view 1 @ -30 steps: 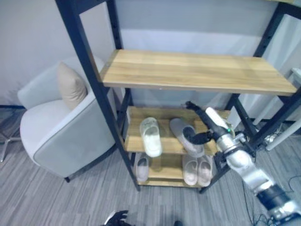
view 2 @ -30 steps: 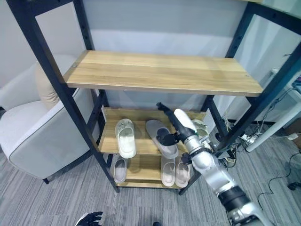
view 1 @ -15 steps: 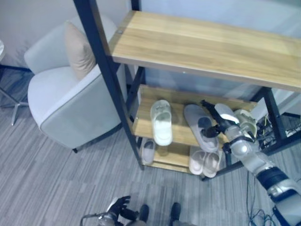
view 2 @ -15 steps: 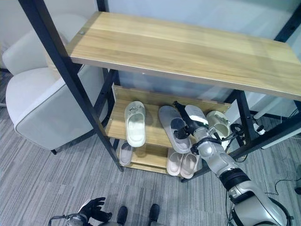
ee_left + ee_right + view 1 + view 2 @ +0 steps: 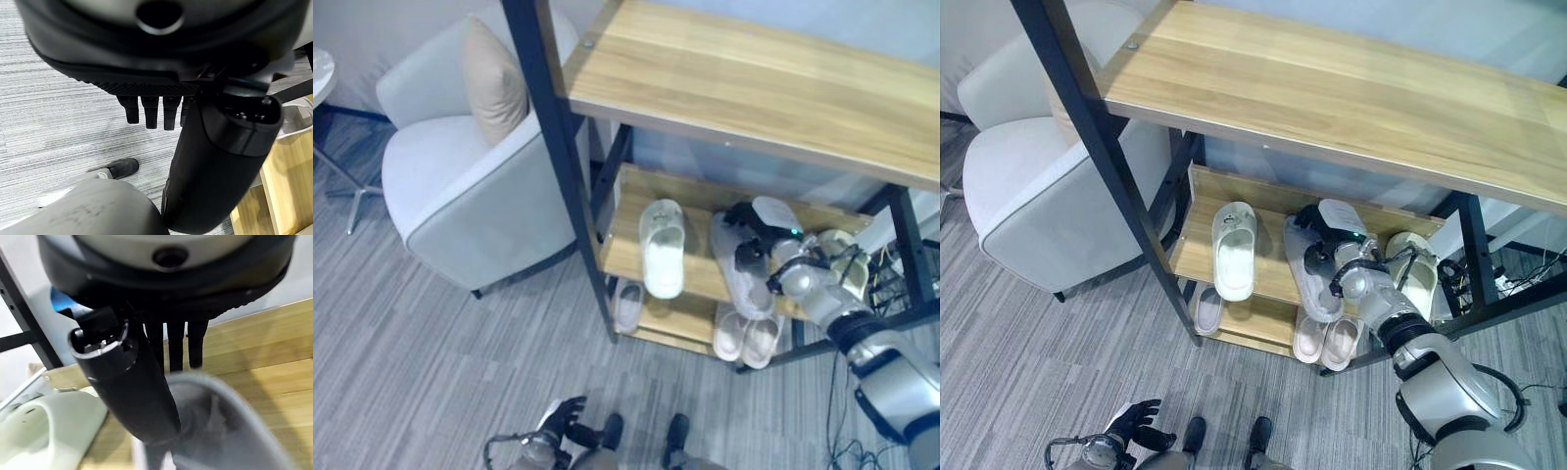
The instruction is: Arrange the slippers neatly on the shoe rack.
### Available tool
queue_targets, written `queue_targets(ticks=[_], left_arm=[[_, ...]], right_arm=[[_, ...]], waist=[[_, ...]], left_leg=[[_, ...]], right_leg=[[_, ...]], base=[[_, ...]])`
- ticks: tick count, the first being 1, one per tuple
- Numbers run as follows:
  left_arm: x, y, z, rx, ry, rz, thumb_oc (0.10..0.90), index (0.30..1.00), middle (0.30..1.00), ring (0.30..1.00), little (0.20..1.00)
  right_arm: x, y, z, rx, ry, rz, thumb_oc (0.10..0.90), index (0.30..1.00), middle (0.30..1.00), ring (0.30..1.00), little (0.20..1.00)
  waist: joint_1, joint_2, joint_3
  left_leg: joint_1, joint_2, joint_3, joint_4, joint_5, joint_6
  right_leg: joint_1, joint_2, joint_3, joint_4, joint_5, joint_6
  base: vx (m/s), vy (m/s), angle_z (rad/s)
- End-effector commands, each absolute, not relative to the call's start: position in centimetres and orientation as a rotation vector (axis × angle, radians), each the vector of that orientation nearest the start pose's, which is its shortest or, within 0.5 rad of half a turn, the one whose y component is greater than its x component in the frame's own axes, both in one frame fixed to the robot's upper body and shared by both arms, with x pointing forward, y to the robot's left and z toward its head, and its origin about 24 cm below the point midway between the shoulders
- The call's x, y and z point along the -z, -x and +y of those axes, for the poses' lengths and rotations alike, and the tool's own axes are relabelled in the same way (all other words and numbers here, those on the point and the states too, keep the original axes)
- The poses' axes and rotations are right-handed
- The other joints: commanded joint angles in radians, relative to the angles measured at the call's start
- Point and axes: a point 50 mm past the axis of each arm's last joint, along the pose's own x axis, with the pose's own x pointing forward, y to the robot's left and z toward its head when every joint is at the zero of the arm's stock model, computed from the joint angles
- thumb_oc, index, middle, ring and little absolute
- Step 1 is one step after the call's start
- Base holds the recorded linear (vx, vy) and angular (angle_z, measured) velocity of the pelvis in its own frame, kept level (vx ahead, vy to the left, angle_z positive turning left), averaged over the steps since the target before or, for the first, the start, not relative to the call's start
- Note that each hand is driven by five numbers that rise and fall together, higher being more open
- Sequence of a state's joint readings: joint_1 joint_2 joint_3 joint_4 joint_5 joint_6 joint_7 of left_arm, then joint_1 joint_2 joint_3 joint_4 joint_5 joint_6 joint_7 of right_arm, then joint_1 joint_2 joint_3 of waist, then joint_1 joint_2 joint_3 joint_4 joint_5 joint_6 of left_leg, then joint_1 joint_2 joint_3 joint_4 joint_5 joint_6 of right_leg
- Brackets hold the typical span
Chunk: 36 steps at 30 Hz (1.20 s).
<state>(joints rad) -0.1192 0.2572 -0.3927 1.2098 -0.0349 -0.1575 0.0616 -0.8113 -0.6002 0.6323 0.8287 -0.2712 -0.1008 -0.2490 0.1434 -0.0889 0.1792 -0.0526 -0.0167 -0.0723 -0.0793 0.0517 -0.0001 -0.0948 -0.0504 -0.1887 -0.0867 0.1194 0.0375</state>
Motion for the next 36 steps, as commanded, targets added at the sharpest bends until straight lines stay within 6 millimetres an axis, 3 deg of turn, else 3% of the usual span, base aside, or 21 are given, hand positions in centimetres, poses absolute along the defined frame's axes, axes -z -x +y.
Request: queue_targets(ticks=[1,8,12,18,24,26,32,36], left_arm=[[16.2,-11.5,18.8,0.22,-0.449,1.06,0.8,0.9,0.9,0.9,0.9],[16.5,-10.2,18.8,0.224,-0.436,1.102,0.8,0.9,0.9,0.9,0.9],[16.6,-9.8,18.7,0.229,-0.427,1.113,0.8,0.9,0.9,0.9,0.9],[16.7,-9.4,18.8,0.22,-0.412,1.131,0.8,0.9,0.9,0.9,0.9],[16.9,-8.9,18.5,0.238,-0.396,1.138,0.8,0.9,0.9,0.9,0.9],[16.9,-8.9,18.2,0.256,-0.391,1.136,0.8,0.9,0.9,0.9,0.9],[16.7,-9.5,17.6,0.308,-0.406,1.098,0.8,0.9,0.9,0.9,0.9],[16.5,-10.2,17.0,0.332,-0.416,1.06,0.8,0.9,0.9,0.9,0.9]], right_arm=[[-16.0,-38.6,-19.7,0.019,1.155,-0.315,0.4,0.3,0.3,0.3,0.3],[-14.5,-36.4,-19.6,-0.046,1.11,-0.351,0.4,0.3,0.3,0.3,0.3],[-14.9,-34.6,-20.2,-0.043,1.061,-0.403,0.4,0.3,0.3,0.3,0.3],[-16.2,-30.0,-20.7,-0.063,0.952,-0.536,0.4,0.3,0.3,0.3,0.3],[-15.8,-26.5,-19.8,-0.183,0.766,-0.571,0.4,0.3,0.3,0.3,0.3],[-15.2,-24.9,-18.7,-0.293,0.67,-0.558,0.4,0.3,0.3,0.3,0.3],[-13.8,-22.7,-17.2,-0.498,0.601,-0.494,0.4,0.3,0.3,0.3,0.3],[-11.9,-22.4,-16.3,-0.575,0.595,-0.416,0.4,0.3,0.3,0.3,0.3]], waist=[[0.009,-0.019,-0.038],[-0.017,-0.006,-0.051],[-0.035,0.009,-0.061],[-0.081,0.034,-0.078],[-0.106,0.05,-0.083],[-0.121,0.058,-0.083],[-0.139,0.071,-0.076],[-0.143,0.087,-0.052]], left_leg=[[-0.024,0.013,0.001,-0.008,-0.017,-0.052],[-0.002,0.018,0.015,-0.008,-0.024,-0.054],[0.009,0.021,0.029,-0.008,-0.027,-0.054],[0.027,0.024,0.053,-0.008,-0.033,-0.055],[0.039,0.029,0.071,-0.008,-0.033,-0.056],[0.043,0.031,0.082,-0.008,-0.032,-0.057],[0.051,0.033,0.089,-0.008,-0.029,-0.06],[0.06,0.036,0.081,-0.008,-0.027,-0.059]], right_leg=[[0.083,0.004,0.019,0.003,-0.129,0.07],[0.098,0.005,0.024,0.001,-0.131,0.07],[0.104,0.004,0.033,0.0,-0.132,0.071],[0.115,0.005,0.048,-0.001,-0.134,0.072],[0.116,0.008,0.065,-0.001,-0.133,0.073],[0.116,0.007,0.073,-0.001,-0.132,0.074],[0.124,0.006,0.075,0.009,-0.14,0.069],[0.116,0.006,0.075,0.052,-0.161,0.06]], base=[[0.0,0.0,0.0],[0.0,-0.002,0.0],[0.0,-0.009,-0.07],[0.0,-0.013,-0.12],[-0.01,-0.018,-0.13],[-0.02,-0.024,-0.27],[-0.01,-0.01,-0.14],[-0.03,-0.002,0.0]])
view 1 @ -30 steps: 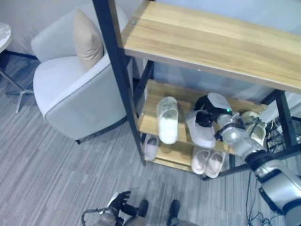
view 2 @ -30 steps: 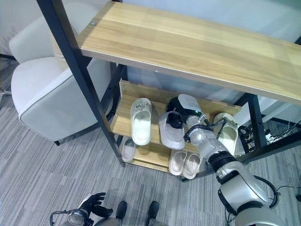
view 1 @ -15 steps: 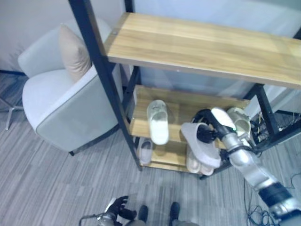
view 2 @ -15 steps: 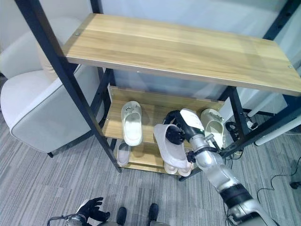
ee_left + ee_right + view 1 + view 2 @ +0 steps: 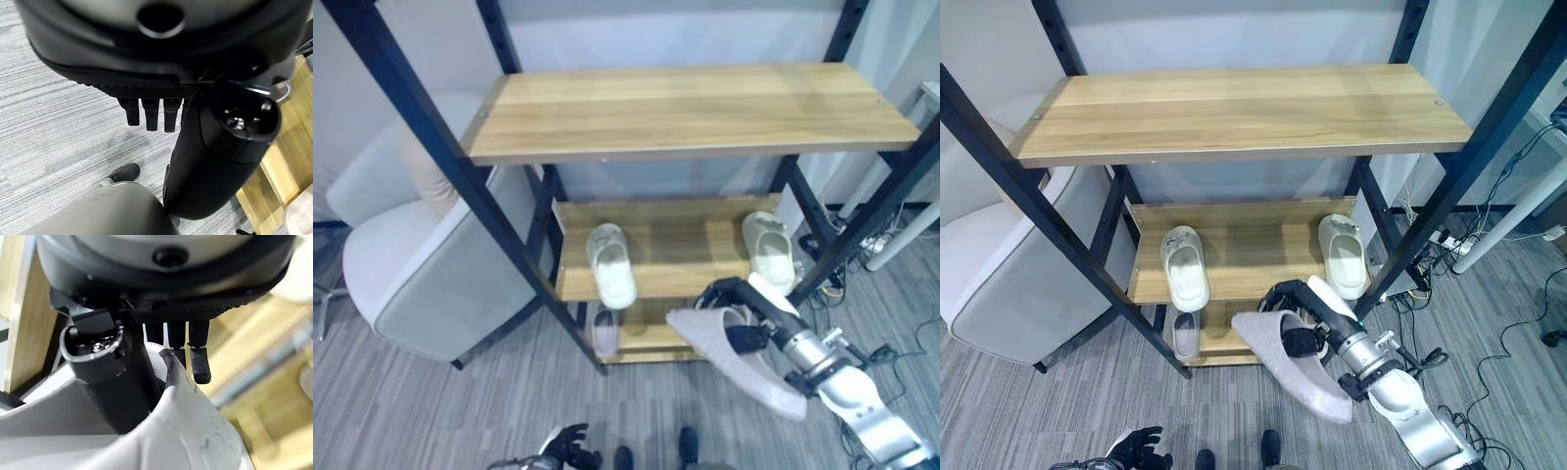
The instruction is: Arrange the slippers neatly on the shoe rack.
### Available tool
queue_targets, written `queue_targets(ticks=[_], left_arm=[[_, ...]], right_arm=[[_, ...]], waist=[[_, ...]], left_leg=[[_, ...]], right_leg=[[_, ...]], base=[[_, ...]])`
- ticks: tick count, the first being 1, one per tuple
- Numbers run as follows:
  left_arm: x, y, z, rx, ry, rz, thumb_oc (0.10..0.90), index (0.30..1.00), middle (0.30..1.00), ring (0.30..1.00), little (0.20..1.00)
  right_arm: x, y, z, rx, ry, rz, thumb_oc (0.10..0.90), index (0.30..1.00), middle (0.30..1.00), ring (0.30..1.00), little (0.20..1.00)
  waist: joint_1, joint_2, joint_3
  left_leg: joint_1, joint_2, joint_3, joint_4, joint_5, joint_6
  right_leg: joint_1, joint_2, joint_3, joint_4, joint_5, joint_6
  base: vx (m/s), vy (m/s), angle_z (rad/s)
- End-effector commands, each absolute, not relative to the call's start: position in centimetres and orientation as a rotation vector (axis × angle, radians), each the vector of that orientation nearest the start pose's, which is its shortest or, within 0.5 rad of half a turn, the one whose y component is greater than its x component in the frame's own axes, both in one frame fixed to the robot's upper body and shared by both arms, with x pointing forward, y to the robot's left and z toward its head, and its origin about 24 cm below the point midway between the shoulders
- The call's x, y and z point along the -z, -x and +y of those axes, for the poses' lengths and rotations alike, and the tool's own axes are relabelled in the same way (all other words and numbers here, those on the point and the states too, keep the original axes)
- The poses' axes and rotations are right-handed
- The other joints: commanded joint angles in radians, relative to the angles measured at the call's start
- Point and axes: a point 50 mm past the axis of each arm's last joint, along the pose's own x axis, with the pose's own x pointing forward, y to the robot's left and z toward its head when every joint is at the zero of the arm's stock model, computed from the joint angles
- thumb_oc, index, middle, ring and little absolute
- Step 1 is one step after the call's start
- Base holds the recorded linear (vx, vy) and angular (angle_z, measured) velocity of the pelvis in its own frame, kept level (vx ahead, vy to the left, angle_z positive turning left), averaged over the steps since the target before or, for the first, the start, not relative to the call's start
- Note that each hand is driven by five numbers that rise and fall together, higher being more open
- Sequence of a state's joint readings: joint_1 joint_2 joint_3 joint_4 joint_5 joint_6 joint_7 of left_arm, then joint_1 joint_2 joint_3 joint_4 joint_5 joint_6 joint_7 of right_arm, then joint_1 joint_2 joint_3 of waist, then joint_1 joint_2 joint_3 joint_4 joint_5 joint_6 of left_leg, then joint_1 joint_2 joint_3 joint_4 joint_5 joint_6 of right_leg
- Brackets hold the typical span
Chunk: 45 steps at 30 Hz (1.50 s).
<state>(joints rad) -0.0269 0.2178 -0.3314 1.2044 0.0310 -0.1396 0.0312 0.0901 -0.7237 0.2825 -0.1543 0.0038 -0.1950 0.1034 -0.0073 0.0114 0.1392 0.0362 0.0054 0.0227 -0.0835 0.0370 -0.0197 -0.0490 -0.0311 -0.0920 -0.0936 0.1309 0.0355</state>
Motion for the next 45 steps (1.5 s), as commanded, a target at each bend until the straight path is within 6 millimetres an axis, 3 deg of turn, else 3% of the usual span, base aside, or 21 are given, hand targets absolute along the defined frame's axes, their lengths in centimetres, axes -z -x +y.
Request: queue_targets(ticks=[1,6,10,11,15,16,20,22,24,31,35,39,45], left_arm=[[16.4,-10.5,16.9,0.333,-0.42,1.046,0.8,0.9,0.9,0.9,0.9],[14.9,-15.0,16.0,0.311,-0.437,0.902,0.8,0.9,0.9,0.9,0.9],[14.1,-16.8,15.6,0.306,-0.43,0.833,0.8,0.9,0.9,0.9,0.9],[13.4,-17.9,15.0,0.306,-0.422,0.775,0.8,0.9,0.9,0.9,0.9],[11.1,-20.7,14.3,0.299,-0.41,0.612,0.8,0.9,0.9,0.9,0.9],[11.1,-20.7,14.3,0.298,-0.41,0.612,0.8,0.9,0.9,0.9,0.9],[8.2,-23.2,14.2,0.276,-0.378,0.442,0.8,0.9,0.9,0.9,0.9],[6.7,-24.3,14.4,0.255,-0.35,0.367,0.8,0.9,0.9,0.9,0.9],[5.7,-24.9,14.7,0.239,-0.36,0.317,0.8,0.9,0.9,0.9,0.9],[1.7,-26.2,16.7,0.132,-0.288,0.143,0.8,0.9,0.9,0.9,0.9],[-0.4,-26.5,17.9,0.083,-0.265,0.057,0.8,0.9,0.9,0.9,0.9],[-1.4,-26.4,18.6,0.05,-0.258,0.016,0.8,0.9,0.9,0.9,0.9],[-0.2,-24.7,19.5,0.032,-0.277,0.061,0.8,0.9,0.9,0.9,0.9]], right_arm=[[-11.5,-22.6,-16.1,-0.588,0.598,-0.401,0.4,0.3,0.3,0.3,0.3],[-11.4,-25.4,-13.9,-0.608,0.645,-0.427,0.4,0.3,0.3,0.3,0.3],[-12.2,-27.2,-13.2,-0.554,0.662,-0.472,0.4,0.3,0.3,0.3,0.3],[-12.9,-28.4,-13.0,-0.499,0.692,-0.511,0.4,0.3,0.3,0.3,0.3],[-15.8,-30.4,-12.7,-0.364,0.782,-0.648,0.4,0.3,0.3,0.3,0.3],[-15.8,-30.4,-12.7,-0.364,0.782,-0.648,0.4,0.3,0.3,0.3,0.3],[-19.5,-32.0,-13.0,-0.232,0.867,-0.785,0.4,0.3,0.3,0.3,0.3],[-21.7,-32.5,-13.6,-0.157,0.913,-0.851,0.4,0.3,0.3,0.3,0.3],[-23.5,-32.8,-13.8,-0.099,0.947,-0.915,0.4,0.3,0.3,0.3,0.3],[-29.4,-33.7,-15.7,0.147,1.067,-1.048,0.4,0.3,0.3,0.3,0.3],[-33.5,-33.5,-15.7,0.264,1.143,-1.159,0.4,0.3,0.3,0.3,0.3],[-36.7,-33.0,-15.9,0.384,1.193,-1.238,0.4,0.3,0.3,0.3,0.3],[-37.6,-34.1,-16.7,0.504,1.233,-1.216,0.4,0.3,0.3,0.3,0.3]], waist=[[0.009,-0.008,0.003],[0.022,-0.002,0.151],[0.034,-0.003,0.176],[0.045,0.001,0.199],[0.061,0.013,0.24],[0.06,0.012,0.234],[0.073,0.023,0.258],[0.081,0.022,0.249],[0.087,0.02,0.249],[0.119,0.025,0.239],[0.132,0.025,0.27],[0.138,0.017,0.376],[0.168,0.004,0.381]], left_leg=[[-0.032,0.015,-0.017,-0.002,-0.009,-0.038],[-0.222,0.026,-0.026,0.174,-0.01,-0.037],[-0.37,0.02,-0.052,0.295,-0.03,-0.037],[-0.457,0.019,-0.061,0.364,-0.038,-0.035],[-0.657,0.024,-0.082,0.527,-0.072,-0.029],[-0.666,0.023,-0.082,0.534,-0.075,-0.029],[-0.883,0.019,-0.092,0.712,-0.118,-0.022],[-1.007,0.014,-0.101,0.818,-0.156,-0.016],[-1.111,0.005,-0.113,0.956,-0.239,-0.013],[-1.453,-0.033,-0.129,1.388,-0.403,0.024],[-1.598,-0.049,-0.116,1.632,-0.491,0.037],[-1.606,-0.057,-0.088,1.82,-0.571,0.045],[-1.606,-0.048,-0.074,1.976,-0.679,0.035]], right_leg=[[0.055,-0.013,-0.021,0.078,-0.175,0.06],[-0.137,-0.023,-0.031,0.27,-0.201,0.04],[-0.268,-0.031,-0.044,0.386,-0.233,0.029],[-0.344,-0.035,-0.057,0.454,-0.254,0.025],[-0.544,-0.053,-0.065,0.635,-0.312,0.012],[-0.554,-0.054,-0.065,0.641,-0.315,0.011],[-0.773,-0.077,-0.064,0.838,-0.361,0.001],[-0.892,-0.088,-0.057,0.941,-0.409,-0.015],[-0.985,-0.1,-0.041,1.063,-0.486,-0.019],[-1.307,-0.139,-0.01,1.502,-0.643,-0.066],[-1.452,-0.161,0.021,1.747,-0.722,-0.08],[-1.475,-0.165,0.085,1.944,-0.763,-0.089],[-1.49,-0.165,0.162,2.14,-0.821,-0.101]], base=[[-0.18,-0.001,0.01],[-0.3,-0.024,0.02],[-0.17,-0.053,0.1],[-0.17,-0.036,0.19],[-0.16,-0.02,0.05],[-0.14,-0.009,0.28],[-0.12,-0.006,0.16],[-0.01,-0.022,0.08],[0.08,-0.04,0.19],[0.1,-0.013,0.11],[0.16,0.023,0.08],[0.11,-0.006,0.09],[0.11,-0.012,0.0]])
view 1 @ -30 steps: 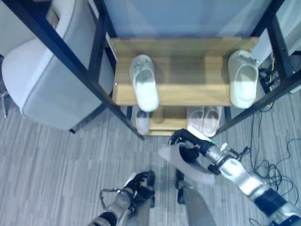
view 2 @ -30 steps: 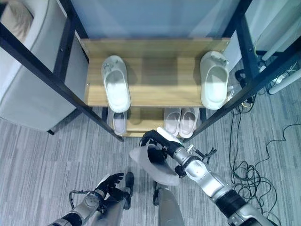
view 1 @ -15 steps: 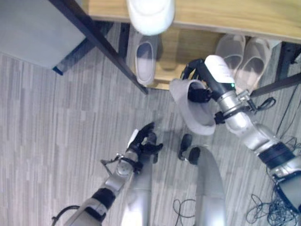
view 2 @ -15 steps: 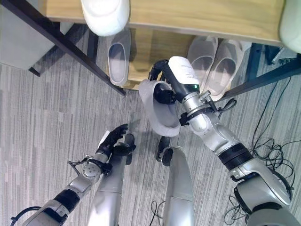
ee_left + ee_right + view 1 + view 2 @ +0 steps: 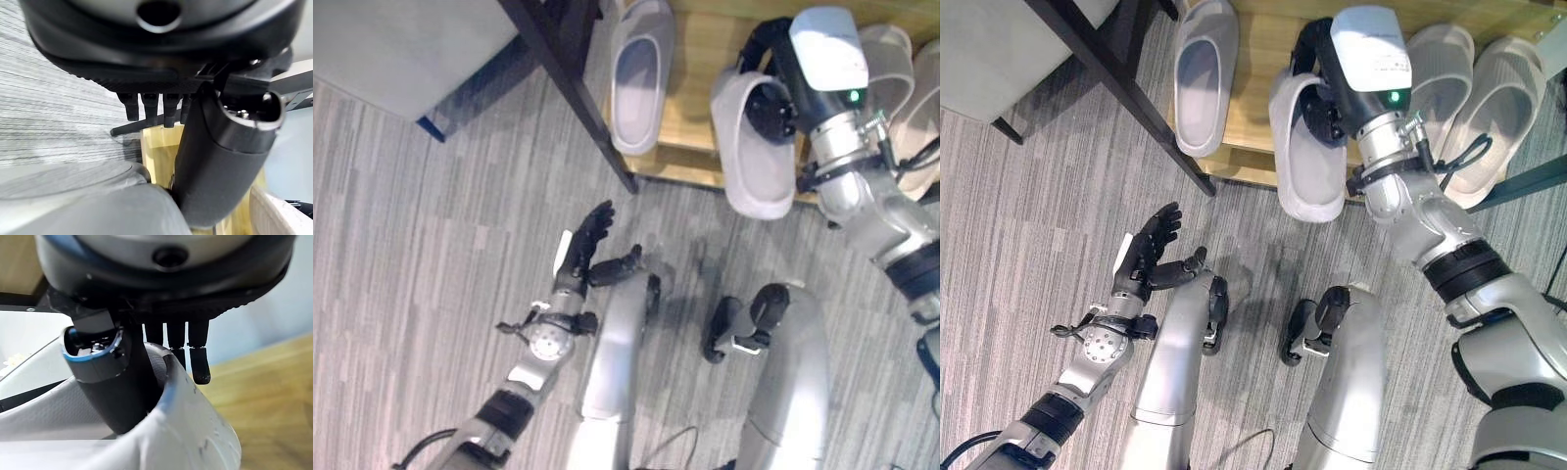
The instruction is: Arrange the slippers neatly on the shoe rack.
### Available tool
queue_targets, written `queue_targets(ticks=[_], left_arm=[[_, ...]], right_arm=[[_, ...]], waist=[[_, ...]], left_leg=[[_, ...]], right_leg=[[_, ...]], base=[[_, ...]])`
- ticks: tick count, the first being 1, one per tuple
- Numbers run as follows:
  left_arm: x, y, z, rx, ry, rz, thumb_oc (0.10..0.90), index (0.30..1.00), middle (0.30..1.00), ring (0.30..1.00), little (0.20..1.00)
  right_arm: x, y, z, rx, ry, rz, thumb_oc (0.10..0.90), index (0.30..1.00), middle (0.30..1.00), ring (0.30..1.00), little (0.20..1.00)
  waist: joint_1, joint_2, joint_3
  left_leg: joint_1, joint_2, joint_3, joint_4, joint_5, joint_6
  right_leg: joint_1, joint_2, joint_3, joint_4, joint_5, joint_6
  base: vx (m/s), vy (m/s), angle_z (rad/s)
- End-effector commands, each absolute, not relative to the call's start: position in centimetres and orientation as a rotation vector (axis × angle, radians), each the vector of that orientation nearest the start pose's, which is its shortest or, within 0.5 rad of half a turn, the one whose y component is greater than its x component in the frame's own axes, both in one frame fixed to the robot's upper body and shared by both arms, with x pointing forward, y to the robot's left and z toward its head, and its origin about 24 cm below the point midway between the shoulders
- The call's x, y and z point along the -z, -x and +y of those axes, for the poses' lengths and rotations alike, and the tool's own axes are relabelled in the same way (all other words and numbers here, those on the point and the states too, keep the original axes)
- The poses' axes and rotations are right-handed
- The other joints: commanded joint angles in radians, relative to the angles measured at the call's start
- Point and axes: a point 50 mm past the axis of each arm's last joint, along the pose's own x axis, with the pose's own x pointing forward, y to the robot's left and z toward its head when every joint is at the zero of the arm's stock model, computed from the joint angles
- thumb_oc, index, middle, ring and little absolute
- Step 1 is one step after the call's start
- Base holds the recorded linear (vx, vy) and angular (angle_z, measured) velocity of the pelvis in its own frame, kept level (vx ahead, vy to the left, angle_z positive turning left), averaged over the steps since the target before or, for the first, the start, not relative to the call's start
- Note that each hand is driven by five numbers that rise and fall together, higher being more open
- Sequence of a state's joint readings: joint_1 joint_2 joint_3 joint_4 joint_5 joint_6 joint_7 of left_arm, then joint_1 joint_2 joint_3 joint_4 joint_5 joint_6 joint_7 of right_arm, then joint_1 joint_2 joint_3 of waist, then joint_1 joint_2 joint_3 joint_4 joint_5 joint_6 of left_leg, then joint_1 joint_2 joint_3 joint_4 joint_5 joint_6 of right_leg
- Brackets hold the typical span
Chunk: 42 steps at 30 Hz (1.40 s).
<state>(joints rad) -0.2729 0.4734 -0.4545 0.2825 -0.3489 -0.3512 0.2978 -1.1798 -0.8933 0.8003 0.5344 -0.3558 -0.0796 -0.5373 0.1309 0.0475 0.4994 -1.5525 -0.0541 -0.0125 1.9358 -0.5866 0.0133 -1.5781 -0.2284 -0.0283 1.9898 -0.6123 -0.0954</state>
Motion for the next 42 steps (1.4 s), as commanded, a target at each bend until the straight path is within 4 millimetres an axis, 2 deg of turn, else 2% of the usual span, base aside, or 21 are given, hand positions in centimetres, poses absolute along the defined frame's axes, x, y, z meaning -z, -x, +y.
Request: queue_targets(ticks=[1,4,7,13,20,28,29,30,31,32,37,42], left_arm=[[0.0,-24.3,19.7,0.027,-0.274,0.071,0.8,0.9,0.9,0.9,0.9],[0.3,-23.4,20.2,0.025,-0.276,0.084,0.8,0.9,0.9,0.9,0.9],[0.3,-23.1,20.4,0.019,-0.274,0.084,0.8,0.9,0.9,0.9,0.9],[0.1,-22.4,20.6,0.05,-0.285,0.088,0.8,0.9,0.9,0.9,0.9],[-0.8,-22.3,20.6,0.102,-0.304,0.056,0.8,0.9,0.9,0.9,0.9],[-1.5,-22.7,20.2,0.142,-0.316,0.023,0.8,0.9,0.9,0.9,0.9],[-1.6,-22.8,20.1,0.148,-0.317,0.019,0.8,0.9,0.9,0.9,0.9],[-1.6,-22.8,20.1,0.148,-0.317,0.018,0.8,0.9,0.9,0.9,0.9],[-1.7,-22.8,20.0,0.158,-0.318,0.016,0.8,0.9,0.9,0.9,0.9],[-1.8,-22.9,19.9,0.161,-0.317,0.011,0.8,0.9,0.9,0.9,0.9],[-2.1,-23.3,19.6,0.163,-0.303,-0.001,0.8,0.9,0.9,0.9,0.9],[-1.7,-23.3,19.6,0.147,-0.301,0.015,0.8,0.9,0.9,0.9,0.9]], right_arm=[[-37.4,-34.5,-17.1,0.518,1.24,-1.186,0.4,0.3,0.3,0.3,0.3],[-37.3,-35.2,-17.5,0.554,1.312,-1.151,0.4,0.3,0.3,0.3,0.3],[-37.1,-35.7,-18.2,0.578,1.323,-1.115,0.4,0.3,0.3,0.3,0.3],[-35.9,-37.2,-18.8,0.573,1.328,-1.006,0.4,0.3,0.3,0.3,0.3],[-35.1,-38.1,-20.2,0.609,1.329,-0.904,0.4,0.3,0.3,0.3,0.3],[-35.5,-38.3,-21.0,0.665,1.307,-0.87,0.4,0.3,0.3,0.3,0.3],[-35.6,-38.3,-21.2,0.674,1.311,-0.86,0.491,0.436,0.436,0.436,0.436],[-35.6,-38.3,-21.2,0.674,1.311,-0.86,0.557,0.535,0.535,0.535,0.535],[-35.6,-38.4,-21.7,0.693,1.319,-0.83,0.725,0.787,0.787,0.787,0.787],[-35.5,-38.6,-22.2,0.711,1.322,-0.803,0.8,0.9,0.9,0.9,0.9],[-35.9,-39.0,-22.5,0.742,1.324,-0.741,0.8,0.9,0.9,0.9,0.9],[-35.6,-39.4,-21.1,0.683,1.3,-0.766,0.8,0.9,0.9,0.9,0.9]], waist=[[0.036,-0.032,0.021],[0.058,-0.03,0.021],[0.07,-0.025,0.021],[0.12,-0.006,0.021],[0.16,0.02,0.021],[0.187,0.042,0.021],[0.187,0.042,0.021],[0.187,0.042,0.021],[0.19,0.041,0.021],[0.191,0.042,0.021],[0.185,0.032,0.021],[0.168,0.019,0.021]], left_leg=[[-0.018,0.014,-0.039,-0.02,-0.074,0.004],[-0.018,0.014,-0.044,0.062,-0.121,-0.002],[-0.018,0.012,-0.047,0.094,-0.138,-0.006],[-0.018,0.007,-0.07,0.169,-0.175,-0.008],[-0.018,-0.009,-0.087,0.183,-0.171,-0.017],[-0.018,-0.033,-0.096,0.173,-0.154,-0.025],[-0.018,-0.038,-0.097,0.169,-0.15,-0.025],[-0.018,-0.038,-0.097,0.169,-0.15,-0.025],[-0.018,-0.044,-0.097,0.167,-0.148,-0.027],[-0.018,-0.045,-0.098,0.164,-0.146,-0.03],[-0.018,-0.048,-0.105,0.16,-0.146,-0.04],[-0.018,-0.034,-0.099,0.175,-0.157,-0.045]], right_leg=[[0.036,0.034,0.111,0.086,-0.087,0.027],[0.036,0.034,0.127,0.173,-0.116,0.013],[0.04,0.027,0.128,0.207,-0.128,0.011],[0.059,0.012,0.116,0.261,-0.134,0.017],[0.097,-0.027,0.092,0.267,-0.132,0.036],[0.139,-0.054,0.081,0.262,-0.124,0.036],[0.144,-0.055,0.082,0.263,-0.12,0.034],[0.144,-0.055,0.082,0.263,-0.12,0.034],[0.148,-0.057,0.082,0.263,-0.117,0.033],[0.15,-0.059,0.082,0.262,-0.115,0.031],[0.149,-0.06,0.085,0.267,-0.112,0.021],[0.14,-0.05,0.092,0.281,-0.114,0.014]], base=[[0.08,-0.027,-0.01],[0.06,-0.04,-0.02],[0.02,-0.015,0.02],[0.01,-0.002,0.02],[0.02,0.003,0.05],[0.0,-0.024,0.19],[0.0,-0.022,0.2],[0.0,-0.021,0.2],[0.0,-0.014,0.12],[-0.01,-0.022,0.11],[-0.01,-0.006,0.11],[0.0,0.006,0.01]])
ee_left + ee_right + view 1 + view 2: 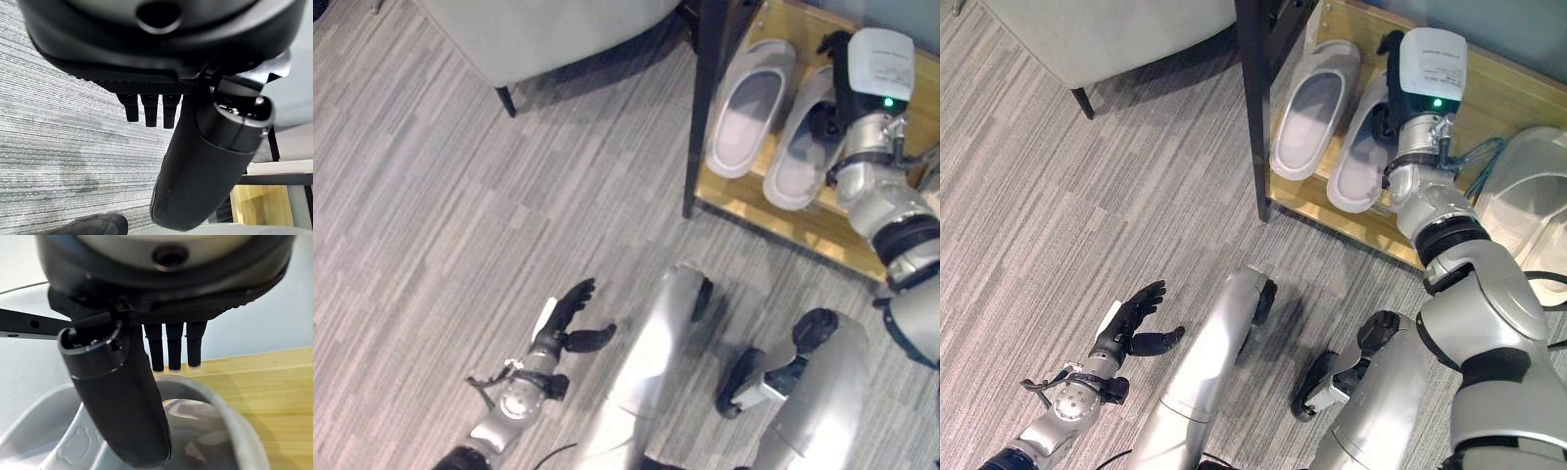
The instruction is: Arrange the slippers neatly on the shoe rack.
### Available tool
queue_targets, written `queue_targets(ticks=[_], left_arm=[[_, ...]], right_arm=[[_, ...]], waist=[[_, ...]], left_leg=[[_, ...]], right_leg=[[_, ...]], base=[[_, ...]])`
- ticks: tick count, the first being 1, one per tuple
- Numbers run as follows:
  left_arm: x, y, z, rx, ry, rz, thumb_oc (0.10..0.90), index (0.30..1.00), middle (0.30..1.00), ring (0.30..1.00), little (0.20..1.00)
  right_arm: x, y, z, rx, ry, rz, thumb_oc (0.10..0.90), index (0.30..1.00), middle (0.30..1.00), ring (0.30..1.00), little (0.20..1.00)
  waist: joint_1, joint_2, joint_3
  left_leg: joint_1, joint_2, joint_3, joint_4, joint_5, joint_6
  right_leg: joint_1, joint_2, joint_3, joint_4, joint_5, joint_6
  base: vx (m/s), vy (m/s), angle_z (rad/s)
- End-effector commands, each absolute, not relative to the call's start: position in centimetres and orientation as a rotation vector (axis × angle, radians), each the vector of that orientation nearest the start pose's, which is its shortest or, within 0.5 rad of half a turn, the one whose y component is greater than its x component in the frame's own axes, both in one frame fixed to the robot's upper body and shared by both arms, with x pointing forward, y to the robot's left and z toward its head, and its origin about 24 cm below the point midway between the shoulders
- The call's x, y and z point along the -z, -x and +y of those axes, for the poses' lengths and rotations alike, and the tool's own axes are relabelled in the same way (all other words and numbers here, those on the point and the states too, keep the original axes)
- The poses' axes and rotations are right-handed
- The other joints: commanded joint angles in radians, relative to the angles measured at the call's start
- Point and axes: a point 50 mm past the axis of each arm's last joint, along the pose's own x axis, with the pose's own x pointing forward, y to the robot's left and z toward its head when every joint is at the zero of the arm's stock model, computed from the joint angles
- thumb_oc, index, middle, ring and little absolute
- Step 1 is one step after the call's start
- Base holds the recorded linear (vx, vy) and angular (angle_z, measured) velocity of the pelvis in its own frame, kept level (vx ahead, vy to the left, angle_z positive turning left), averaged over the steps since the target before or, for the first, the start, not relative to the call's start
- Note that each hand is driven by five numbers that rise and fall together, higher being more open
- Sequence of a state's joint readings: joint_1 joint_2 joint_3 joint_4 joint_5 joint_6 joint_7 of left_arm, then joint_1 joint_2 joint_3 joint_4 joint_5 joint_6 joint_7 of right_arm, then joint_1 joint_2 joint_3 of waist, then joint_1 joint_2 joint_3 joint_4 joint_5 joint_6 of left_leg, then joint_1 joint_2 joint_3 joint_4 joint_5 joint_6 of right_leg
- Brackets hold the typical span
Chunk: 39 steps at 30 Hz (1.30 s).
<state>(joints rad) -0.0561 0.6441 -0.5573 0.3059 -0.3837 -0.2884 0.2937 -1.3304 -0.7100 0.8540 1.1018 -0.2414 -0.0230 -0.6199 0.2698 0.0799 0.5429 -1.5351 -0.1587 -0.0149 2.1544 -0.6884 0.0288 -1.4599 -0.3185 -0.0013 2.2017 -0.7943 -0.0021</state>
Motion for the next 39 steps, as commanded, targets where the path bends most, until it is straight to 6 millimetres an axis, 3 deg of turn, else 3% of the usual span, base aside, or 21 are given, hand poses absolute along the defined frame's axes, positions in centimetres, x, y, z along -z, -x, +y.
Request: queue_targets(ticks=[1,12,24,30,39], left_arm=[[-1.7,-23.3,19.6,0.146,-0.301,0.015,0.8,0.9,0.9,0.9,0.9],[-0.5,-22.6,20.7,0.1,-0.313,0.082,0.8,0.9,0.9,0.9,0.9],[0.4,-21.8,21.6,0.044,-0.315,0.128,0.8,0.9,0.9,0.9,0.9],[0.6,-21.6,22.1,0.004,-0.313,0.144,0.8,0.9,0.9,0.9,0.9],[0.7,-21.9,22.2,-0.039,-0.294,0.153,0.8,0.9,0.9,0.9,0.9]], right_arm=[[-35.6,-39.4,-21.0,0.683,1.3,-0.766,0.8,0.9,0.9,0.9,0.9],[-35.8,-38.6,-19.1,0.588,1.2,-0.874,0.8,0.9,0.9,0.9,0.9],[-33.9,-38.0,-18.7,0.5,0.999,-0.88,0.8,0.9,0.9,0.9,0.9],[-32.9,-36.8,-17.3,0.419,0.877,-0.961,0.8,0.9,0.9,0.9,0.9],[-30.8,-35.1,-15.0,0.261,0.328,-0.95,0.8,0.9,0.9,0.9,0.9]], waist=[[0.029,-0.014,-0.023],[-0.008,-0.037,-0.023],[-0.037,-0.051,-0.023],[-0.058,-0.064,-0.023],[-0.072,-0.078,-0.023]], left_leg=[[-0.035,0.071,-0.096,-0.043,-0.056,-0.061],[-0.035,0.094,-0.084,-0.018,-0.059,-0.063],[-0.035,0.106,-0.078,0.0,-0.063,-0.063],[-0.035,0.114,-0.075,0.004,-0.065,-0.061],[-0.035,0.127,-0.063,0.024,-0.075,-0.051]], right_leg=[[0.021,0.041,0.066,0.07,0.068,-0.079],[-0.008,0.062,0.09,0.106,0.067,-0.075],[-0.028,0.076,0.1,0.128,0.061,-0.08],[-0.035,0.083,0.1,0.132,0.061,-0.082],[-0.052,0.093,0.093,0.135,0.068,-0.075]], base=[[0.0,0.0,0.0],[0.01,0.011,-0.08],[-0.01,0.004,-0.05],[-0.02,0.001,-0.07],[-0.01,0.012,-0.09]])
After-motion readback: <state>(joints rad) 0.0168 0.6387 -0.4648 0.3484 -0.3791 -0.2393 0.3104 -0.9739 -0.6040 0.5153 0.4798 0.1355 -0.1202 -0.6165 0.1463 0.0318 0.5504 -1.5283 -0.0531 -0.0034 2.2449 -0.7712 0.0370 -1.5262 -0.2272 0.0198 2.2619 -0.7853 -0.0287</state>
